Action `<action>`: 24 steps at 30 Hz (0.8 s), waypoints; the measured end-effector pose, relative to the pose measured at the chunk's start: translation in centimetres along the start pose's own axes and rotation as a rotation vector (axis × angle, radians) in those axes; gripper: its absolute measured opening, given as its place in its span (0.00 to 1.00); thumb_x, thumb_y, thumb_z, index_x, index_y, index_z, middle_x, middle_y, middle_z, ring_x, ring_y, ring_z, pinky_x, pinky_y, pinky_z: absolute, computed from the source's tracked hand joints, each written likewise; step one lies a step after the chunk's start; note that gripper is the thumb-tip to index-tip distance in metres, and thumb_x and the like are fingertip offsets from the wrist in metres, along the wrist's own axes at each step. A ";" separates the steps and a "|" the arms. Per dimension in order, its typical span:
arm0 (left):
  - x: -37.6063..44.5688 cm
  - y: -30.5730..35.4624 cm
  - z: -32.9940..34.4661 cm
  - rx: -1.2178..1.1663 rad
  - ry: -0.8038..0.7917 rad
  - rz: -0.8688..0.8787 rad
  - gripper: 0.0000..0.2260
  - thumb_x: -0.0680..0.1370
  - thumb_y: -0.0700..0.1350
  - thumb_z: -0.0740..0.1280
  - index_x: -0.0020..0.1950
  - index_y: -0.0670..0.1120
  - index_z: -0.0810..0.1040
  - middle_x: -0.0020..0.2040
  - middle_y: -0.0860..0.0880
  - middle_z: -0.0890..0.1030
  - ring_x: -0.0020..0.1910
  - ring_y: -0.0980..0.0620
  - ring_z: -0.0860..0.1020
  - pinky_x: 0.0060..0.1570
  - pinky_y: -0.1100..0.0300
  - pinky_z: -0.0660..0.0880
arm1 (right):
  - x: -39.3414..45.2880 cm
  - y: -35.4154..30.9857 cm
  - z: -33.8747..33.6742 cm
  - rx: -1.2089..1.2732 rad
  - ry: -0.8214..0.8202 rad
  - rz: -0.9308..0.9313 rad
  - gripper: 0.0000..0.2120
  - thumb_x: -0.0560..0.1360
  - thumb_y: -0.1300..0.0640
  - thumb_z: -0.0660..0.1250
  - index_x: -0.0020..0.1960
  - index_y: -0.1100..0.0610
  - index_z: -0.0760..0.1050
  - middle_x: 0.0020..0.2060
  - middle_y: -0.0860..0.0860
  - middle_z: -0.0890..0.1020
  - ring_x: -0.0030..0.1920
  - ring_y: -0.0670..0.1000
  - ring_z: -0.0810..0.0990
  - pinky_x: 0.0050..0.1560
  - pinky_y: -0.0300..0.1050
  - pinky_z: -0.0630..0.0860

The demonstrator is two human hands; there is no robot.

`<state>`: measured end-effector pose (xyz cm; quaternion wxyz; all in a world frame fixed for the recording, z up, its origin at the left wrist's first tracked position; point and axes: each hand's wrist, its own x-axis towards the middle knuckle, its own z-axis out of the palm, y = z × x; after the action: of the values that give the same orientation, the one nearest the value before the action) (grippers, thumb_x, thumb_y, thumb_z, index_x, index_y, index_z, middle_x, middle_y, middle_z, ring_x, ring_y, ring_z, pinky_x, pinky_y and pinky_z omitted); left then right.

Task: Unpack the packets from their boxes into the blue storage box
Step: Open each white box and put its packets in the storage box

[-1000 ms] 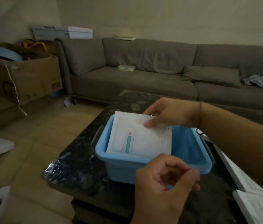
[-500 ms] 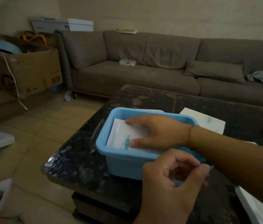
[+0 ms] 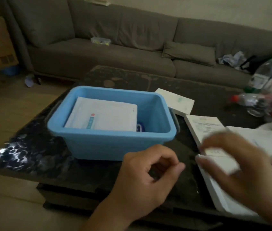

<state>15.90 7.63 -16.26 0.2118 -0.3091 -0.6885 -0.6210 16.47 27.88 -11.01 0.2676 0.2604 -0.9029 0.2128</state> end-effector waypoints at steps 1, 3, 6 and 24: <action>0.0 -0.1 0.1 0.007 -0.003 0.001 0.05 0.75 0.42 0.72 0.42 0.43 0.80 0.34 0.52 0.83 0.33 0.55 0.82 0.32 0.56 0.79 | -3.0 0.9 -0.2 -0.078 -0.062 0.042 0.18 0.72 0.37 0.66 0.46 0.51 0.79 0.43 0.45 0.80 0.45 0.47 0.79 0.48 0.43 0.74; 0.0 -0.4 0.4 0.016 -0.006 -0.011 0.04 0.76 0.43 0.72 0.42 0.45 0.79 0.34 0.53 0.83 0.32 0.55 0.82 0.32 0.56 0.79 | -7.4 2.1 -0.1 -0.222 -0.210 0.137 0.23 0.66 0.26 0.64 0.46 0.45 0.76 0.44 0.42 0.79 0.46 0.47 0.79 0.51 0.40 0.72; -0.3 -0.6 1.2 0.040 -0.016 -0.019 0.04 0.75 0.43 0.72 0.42 0.47 0.78 0.34 0.54 0.82 0.32 0.55 0.82 0.32 0.56 0.79 | -10.9 3.1 1.0 -0.314 -0.157 0.209 0.27 0.62 0.25 0.66 0.41 0.48 0.72 0.42 0.45 0.76 0.43 0.48 0.78 0.49 0.40 0.73; -0.3 1.5 4.3 0.165 -0.075 0.010 0.22 0.76 0.58 0.67 0.69 0.56 0.69 0.70 0.58 0.71 0.71 0.53 0.70 0.66 0.56 0.72 | -8.6 1.3 -4.8 0.269 0.595 0.448 0.13 0.70 0.35 0.67 0.38 0.44 0.77 0.41 0.47 0.77 0.45 0.48 0.77 0.42 0.37 0.75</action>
<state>17.53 11.88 -16.00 0.2136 -0.3168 -0.7434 -0.5490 23.65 34.45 -12.75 0.4283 0.0167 -0.7844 0.4484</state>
